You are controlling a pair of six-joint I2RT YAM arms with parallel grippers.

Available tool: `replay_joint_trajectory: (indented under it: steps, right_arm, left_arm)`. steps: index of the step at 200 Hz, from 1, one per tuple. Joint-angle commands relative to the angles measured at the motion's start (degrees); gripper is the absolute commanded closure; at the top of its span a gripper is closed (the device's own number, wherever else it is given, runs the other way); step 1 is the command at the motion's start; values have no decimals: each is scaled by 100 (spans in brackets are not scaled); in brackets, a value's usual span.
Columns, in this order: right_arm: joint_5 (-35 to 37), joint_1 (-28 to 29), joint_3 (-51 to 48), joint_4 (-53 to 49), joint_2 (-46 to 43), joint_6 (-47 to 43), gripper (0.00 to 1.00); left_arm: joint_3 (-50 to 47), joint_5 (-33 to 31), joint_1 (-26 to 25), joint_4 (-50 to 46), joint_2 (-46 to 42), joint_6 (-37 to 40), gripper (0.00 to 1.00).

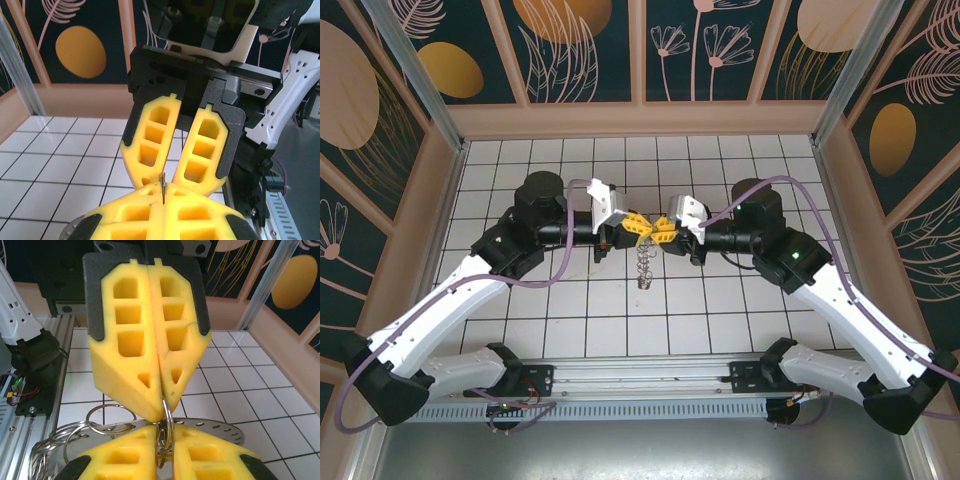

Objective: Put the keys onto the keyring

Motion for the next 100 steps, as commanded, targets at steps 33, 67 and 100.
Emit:
replay_joint_trajectory:
  steps: [33,67,100]
  right_arm:
    - [-68,-12,-217,385,-197,183,99]
    - [89,-77,-227,474,-290,171,100]
    - [175,-113,-13,97,-105,8,100]
  left_arm:
    - [-684,635,21,2174,-333,-1159,100]
    - [-650,478,25,1687,-263,-1007,100]
    - [-141,-140,24,-109,-97,70,90]
